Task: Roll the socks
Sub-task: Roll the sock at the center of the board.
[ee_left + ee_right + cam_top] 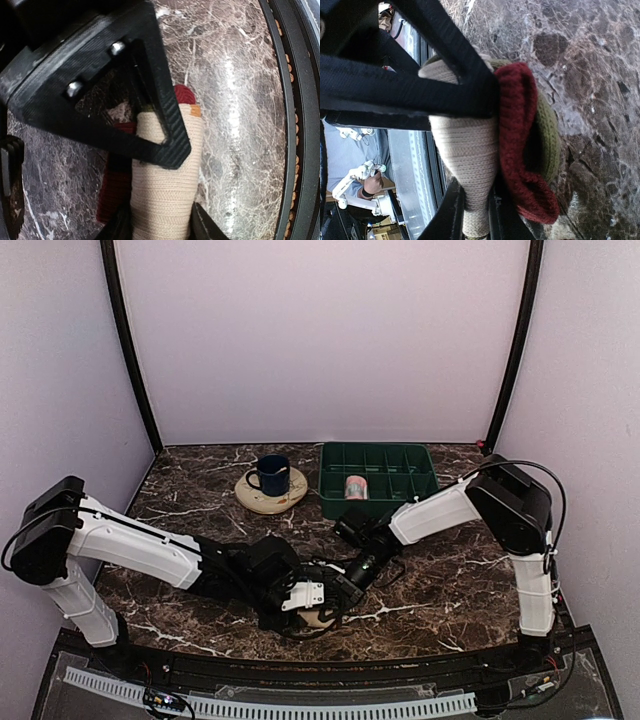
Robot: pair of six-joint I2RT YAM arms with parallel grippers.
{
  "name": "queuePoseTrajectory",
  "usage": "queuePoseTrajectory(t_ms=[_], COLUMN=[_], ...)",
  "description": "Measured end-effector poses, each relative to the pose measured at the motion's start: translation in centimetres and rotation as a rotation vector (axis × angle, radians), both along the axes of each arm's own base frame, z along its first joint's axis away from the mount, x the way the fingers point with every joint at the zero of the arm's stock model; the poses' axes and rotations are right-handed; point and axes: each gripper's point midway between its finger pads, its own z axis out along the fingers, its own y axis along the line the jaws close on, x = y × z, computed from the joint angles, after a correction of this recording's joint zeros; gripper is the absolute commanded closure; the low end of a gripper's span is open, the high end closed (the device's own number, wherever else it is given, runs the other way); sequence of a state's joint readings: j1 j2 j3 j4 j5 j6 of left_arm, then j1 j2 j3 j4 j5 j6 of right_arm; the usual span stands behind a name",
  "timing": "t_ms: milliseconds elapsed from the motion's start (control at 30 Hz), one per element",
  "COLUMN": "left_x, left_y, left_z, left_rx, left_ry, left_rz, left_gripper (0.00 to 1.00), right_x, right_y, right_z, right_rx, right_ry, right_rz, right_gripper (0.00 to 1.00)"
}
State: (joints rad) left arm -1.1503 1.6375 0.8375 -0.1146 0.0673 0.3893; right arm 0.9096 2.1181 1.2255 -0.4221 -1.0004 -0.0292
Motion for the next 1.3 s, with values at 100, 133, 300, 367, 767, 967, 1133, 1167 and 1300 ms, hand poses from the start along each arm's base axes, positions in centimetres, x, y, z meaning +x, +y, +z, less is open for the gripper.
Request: queuePoseTrajectory(t_ms=[100,133,300,367,767,967,1133,1167,1300], left_x=[-0.1,-0.1,-0.6,-0.7,-1.4,-1.4,-1.4,-1.4,-1.4], left_y=[-0.1,-0.1,-0.2,-0.3,-0.4,-0.4,-0.4,-0.4,-0.4], left_z=[0.0,0.0,-0.3,-0.2,-0.5,-0.4,-0.4,-0.4,-0.4], left_rx=[0.004,0.006,0.009,0.008,-0.004,-0.028,-0.041,-0.044,-0.053], left_ry=[0.005,0.009,0.033,0.043,0.126,0.199,0.241,0.249,0.285], left_rz=[-0.006,-0.008,-0.024,-0.03,0.006,0.039,0.052,0.055,0.064], left_gripper=[0.76,0.81,0.98,1.0,1.0,1.0,1.0,1.0,1.0], right_x=[0.0,0.0,0.0,0.0,-0.1,-0.1,0.2,0.3,0.7], right_y=[0.1,0.1,0.1,0.1,0.0,-0.6,-1.2,-1.4,-2.6], right_z=[0.0,0.0,0.0,0.0,0.3,0.4,0.4,0.5,0.2], right_rx=[-0.002,-0.002,-0.005,-0.004,0.019,0.047,0.064,0.063,0.046], right_ry=[0.004,0.005,0.007,0.007,0.036,0.048,0.059,0.063,0.087], right_rz=[0.001,0.001,0.001,0.001,-0.009,-0.033,-0.066,-0.078,-0.132], right_gripper=[1.0,1.0,0.96,0.91,0.67,0.65,0.64,0.64,0.64])
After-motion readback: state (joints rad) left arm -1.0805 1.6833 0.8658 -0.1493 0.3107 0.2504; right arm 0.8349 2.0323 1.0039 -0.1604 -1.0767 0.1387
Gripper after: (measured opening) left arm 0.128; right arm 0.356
